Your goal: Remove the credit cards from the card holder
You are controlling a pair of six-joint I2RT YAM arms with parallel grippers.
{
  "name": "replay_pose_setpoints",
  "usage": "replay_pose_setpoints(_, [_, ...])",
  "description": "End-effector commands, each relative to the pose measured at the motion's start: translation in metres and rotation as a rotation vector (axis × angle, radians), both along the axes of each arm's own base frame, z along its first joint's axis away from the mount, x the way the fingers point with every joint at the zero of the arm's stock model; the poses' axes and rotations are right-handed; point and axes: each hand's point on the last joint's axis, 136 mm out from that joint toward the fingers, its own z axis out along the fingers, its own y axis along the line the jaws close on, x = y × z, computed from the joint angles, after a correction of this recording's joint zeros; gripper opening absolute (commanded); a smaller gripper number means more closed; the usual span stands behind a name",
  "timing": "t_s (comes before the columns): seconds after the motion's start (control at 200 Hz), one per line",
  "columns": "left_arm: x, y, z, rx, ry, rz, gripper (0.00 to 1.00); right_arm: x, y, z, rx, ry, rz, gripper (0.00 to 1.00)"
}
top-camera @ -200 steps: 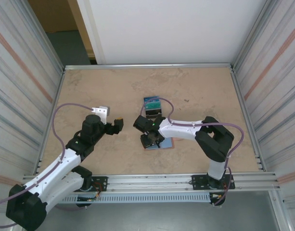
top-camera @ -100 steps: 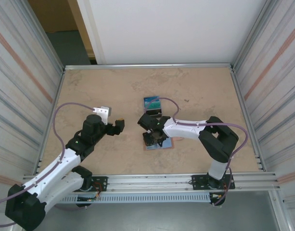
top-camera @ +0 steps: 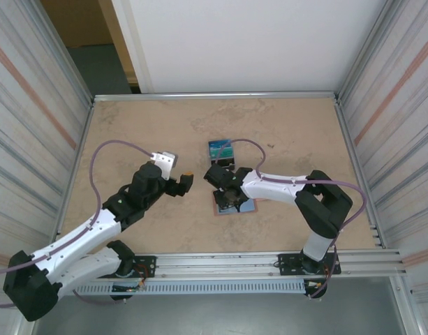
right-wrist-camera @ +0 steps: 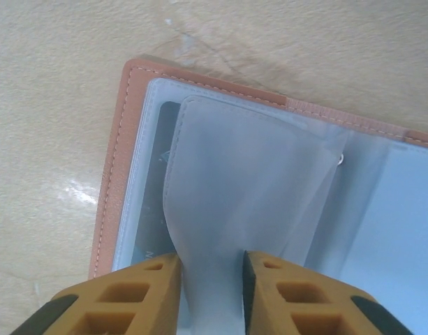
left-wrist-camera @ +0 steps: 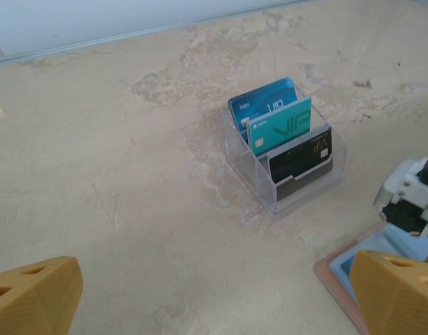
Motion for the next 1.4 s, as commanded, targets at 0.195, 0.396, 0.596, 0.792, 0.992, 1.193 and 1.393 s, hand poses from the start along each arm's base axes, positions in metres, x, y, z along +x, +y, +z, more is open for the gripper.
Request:
replay_pose_setpoints(0.195, [0.010, -0.006, 0.021, 0.006, -0.052, 0.011, 0.99, 0.005, -0.044, 0.012, -0.096, -0.059, -0.108, 0.36])
replay_pose_setpoints(0.396, [0.011, -0.009, 0.021, 0.015, -0.047, 0.008, 0.99, 0.009, -0.064, 0.016, -0.124, -0.077, -0.153, 0.37])
replay_pose_setpoints(0.596, [0.012, -0.012, 0.020, 0.024, -0.047, 0.005, 0.99, 0.014, -0.087, 0.021, -0.149, -0.097, -0.203, 0.37])
replay_pose_setpoints(0.792, [0.013, -0.014, 0.023, 0.035, -0.054, 0.006, 0.98, 0.018, -0.104, 0.021, -0.104, -0.080, -0.258, 0.34])
replay_pose_setpoints(0.992, [0.013, -0.016, 0.021, 0.046, -0.052, 0.006, 0.99, 0.025, -0.110, 0.016, 0.033, -0.029, -0.295, 0.21])
replay_pose_setpoints(1.193, [0.012, -0.018, 0.022, 0.044, -0.056, 0.003, 0.99, 0.027, -0.111, 0.023, 0.062, -0.031, -0.262, 0.08])
replay_pose_setpoints(1.393, [0.012, -0.020, 0.017, 0.049, -0.049, 0.001, 0.99, 0.030, -0.121, 0.020, 0.007, -0.031, -0.252, 0.19])
